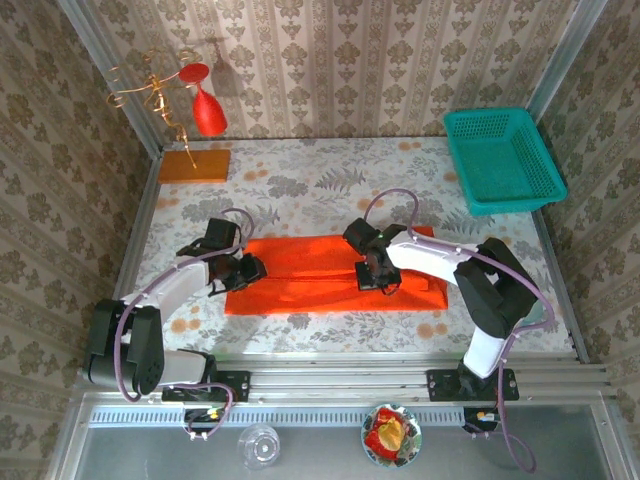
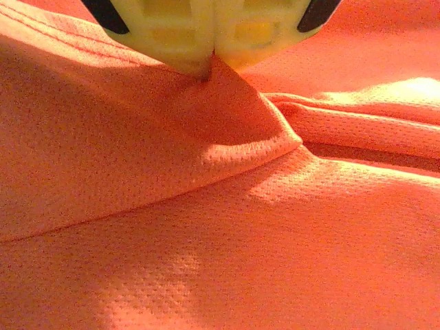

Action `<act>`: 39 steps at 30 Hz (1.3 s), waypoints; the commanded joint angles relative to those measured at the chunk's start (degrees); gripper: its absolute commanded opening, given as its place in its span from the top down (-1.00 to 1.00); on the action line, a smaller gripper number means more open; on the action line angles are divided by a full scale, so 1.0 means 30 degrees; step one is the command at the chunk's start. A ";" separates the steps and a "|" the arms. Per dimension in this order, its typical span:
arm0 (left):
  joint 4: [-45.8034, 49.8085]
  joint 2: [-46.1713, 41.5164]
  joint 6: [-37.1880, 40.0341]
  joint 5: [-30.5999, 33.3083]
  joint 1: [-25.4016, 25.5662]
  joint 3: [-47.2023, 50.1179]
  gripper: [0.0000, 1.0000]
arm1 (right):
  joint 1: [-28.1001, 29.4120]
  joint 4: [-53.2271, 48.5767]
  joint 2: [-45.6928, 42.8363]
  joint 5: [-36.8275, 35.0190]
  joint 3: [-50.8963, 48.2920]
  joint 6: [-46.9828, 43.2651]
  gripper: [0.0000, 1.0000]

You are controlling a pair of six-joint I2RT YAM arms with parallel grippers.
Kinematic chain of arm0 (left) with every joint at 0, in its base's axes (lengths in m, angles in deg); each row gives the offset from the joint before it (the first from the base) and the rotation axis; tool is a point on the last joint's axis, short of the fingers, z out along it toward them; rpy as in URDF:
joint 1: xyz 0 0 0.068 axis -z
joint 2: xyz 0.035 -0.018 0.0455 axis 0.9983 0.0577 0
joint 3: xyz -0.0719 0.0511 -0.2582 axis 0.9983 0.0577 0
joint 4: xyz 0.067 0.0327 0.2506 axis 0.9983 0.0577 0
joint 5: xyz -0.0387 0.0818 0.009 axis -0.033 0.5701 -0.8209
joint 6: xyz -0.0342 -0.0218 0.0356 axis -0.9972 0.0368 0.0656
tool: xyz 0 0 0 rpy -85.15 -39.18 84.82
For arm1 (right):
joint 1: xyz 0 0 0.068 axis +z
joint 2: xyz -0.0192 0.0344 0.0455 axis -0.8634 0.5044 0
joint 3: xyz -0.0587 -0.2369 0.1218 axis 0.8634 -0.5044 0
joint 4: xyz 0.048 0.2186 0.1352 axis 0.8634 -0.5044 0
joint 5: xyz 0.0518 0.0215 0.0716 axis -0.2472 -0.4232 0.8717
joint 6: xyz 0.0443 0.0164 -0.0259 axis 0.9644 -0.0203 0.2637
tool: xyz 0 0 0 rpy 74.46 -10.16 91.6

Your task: Fold the inside-out t-shirt

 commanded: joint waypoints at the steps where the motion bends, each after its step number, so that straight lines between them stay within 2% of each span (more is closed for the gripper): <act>1: 0.0154 -0.0075 -0.0095 0.0233 0.0075 0.0095 0.46 | 0.0247 -0.1970 -0.0890 -0.0705 0.0783 0.0211 1.00; 6: 0.0454 -0.0119 0.0164 0.0348 -0.0026 -0.0021 0.46 | 0.0262 -0.3615 -0.1656 0.0249 0.1211 -0.0075 1.00; 14: 0.0550 0.0115 0.0319 0.0241 -0.0218 -0.0135 0.46 | 0.0269 -0.4470 -0.1652 0.3071 0.1824 -0.0543 1.00; 15: 0.0546 0.0156 0.0319 0.0229 -0.0232 -0.0139 0.46 | 0.0283 -0.4571 -0.1572 0.3306 0.1943 -0.0622 0.94; 18: 0.0517 0.0327 0.0377 0.0204 -0.0218 -0.0168 0.46 | 0.0254 -0.4968 -0.1560 0.3600 0.2459 -0.0841 0.53; 20: 0.0546 0.0390 0.0435 0.0204 -0.0218 -0.0140 0.46 | 0.0069 -0.5161 -0.1837 0.3437 0.2711 -0.0988 0.34; 27: 0.0572 0.0626 0.0662 0.0379 -0.0247 -0.0296 0.47 | -0.2462 -0.3693 -0.2904 0.2894 0.0871 -0.1008 0.01; 32: 0.0750 0.1164 0.1152 0.0555 -0.0500 -0.0549 0.47 | -0.5447 0.0465 -0.3118 0.6565 -0.2652 -0.0575 -0.22; 34: 0.0881 0.1301 0.1411 0.0557 -0.0901 -0.0485 0.47 | -0.6772 0.1416 -0.2863 0.7121 -0.3881 -0.0382 -0.32; 39: 0.1236 0.1036 0.2020 0.0614 -0.1919 -0.0010 0.47 | -0.8432 0.0283 -0.3883 0.4371 -0.4392 -0.0685 -0.40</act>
